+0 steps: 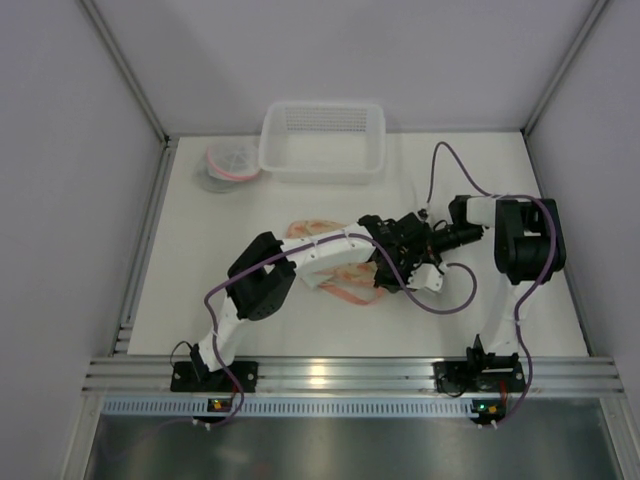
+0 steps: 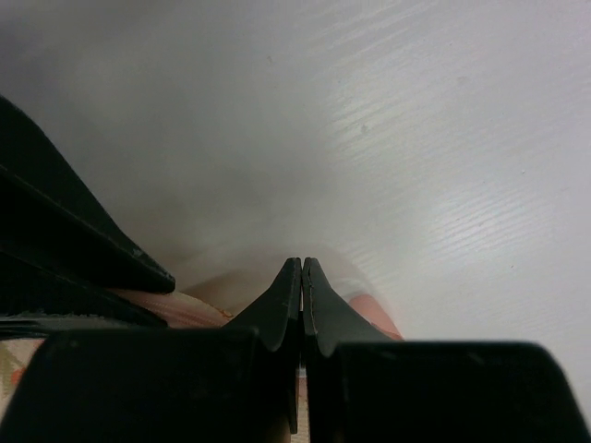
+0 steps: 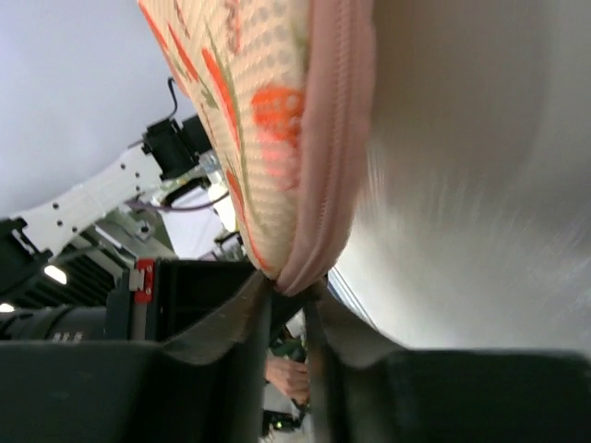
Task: Place the bra in the laundry bag and zip it closed
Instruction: Zip the zipper on the laundry bag.
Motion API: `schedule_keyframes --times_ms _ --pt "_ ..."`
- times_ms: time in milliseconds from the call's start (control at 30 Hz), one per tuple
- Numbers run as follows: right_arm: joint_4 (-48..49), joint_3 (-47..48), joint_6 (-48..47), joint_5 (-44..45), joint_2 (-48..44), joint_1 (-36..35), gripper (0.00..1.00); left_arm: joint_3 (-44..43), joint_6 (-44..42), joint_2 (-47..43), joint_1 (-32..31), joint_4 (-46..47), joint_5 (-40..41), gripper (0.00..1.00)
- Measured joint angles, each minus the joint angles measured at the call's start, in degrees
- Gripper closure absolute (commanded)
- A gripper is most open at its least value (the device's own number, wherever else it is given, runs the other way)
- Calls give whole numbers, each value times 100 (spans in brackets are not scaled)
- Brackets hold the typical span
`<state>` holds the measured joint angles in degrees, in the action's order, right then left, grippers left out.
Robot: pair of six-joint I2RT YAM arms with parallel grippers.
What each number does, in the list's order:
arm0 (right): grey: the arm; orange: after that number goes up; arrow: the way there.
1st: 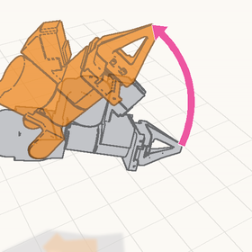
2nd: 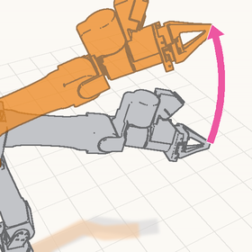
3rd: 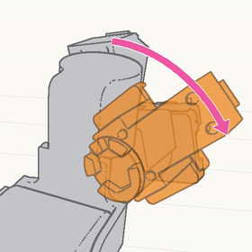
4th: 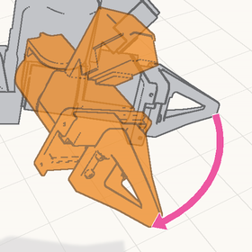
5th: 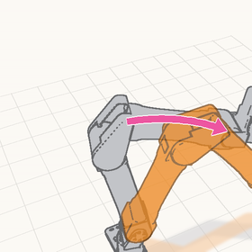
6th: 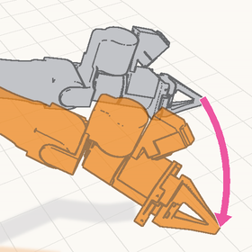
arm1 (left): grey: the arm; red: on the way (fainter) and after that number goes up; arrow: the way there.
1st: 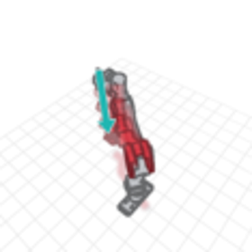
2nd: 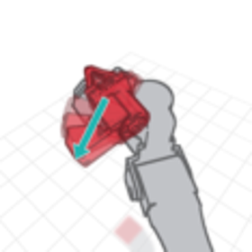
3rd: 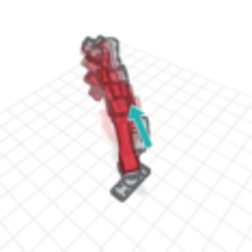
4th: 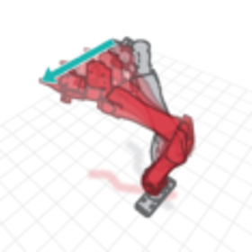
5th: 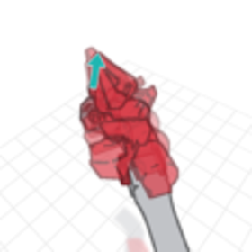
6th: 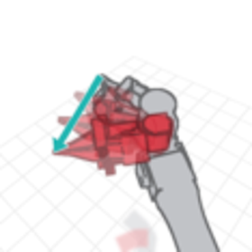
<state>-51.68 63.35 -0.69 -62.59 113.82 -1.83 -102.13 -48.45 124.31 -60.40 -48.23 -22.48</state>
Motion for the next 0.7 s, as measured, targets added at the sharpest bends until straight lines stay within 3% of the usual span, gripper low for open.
schedule_keyframes --times_ms 33,67,267,700 --pt "20 2 20 2 4 -13 95 0 39 0 0 7 -31 100" --pt "33 2 26 7 9 -15 100 9 63 0 0 20 -61 100" --pt "68 9 52 20 33 39 100 509 103 -70 -7 317 -155 100" --pt "-208 433 0 85 426 389 100 2085 101 -1147 7 1005 -155 100"
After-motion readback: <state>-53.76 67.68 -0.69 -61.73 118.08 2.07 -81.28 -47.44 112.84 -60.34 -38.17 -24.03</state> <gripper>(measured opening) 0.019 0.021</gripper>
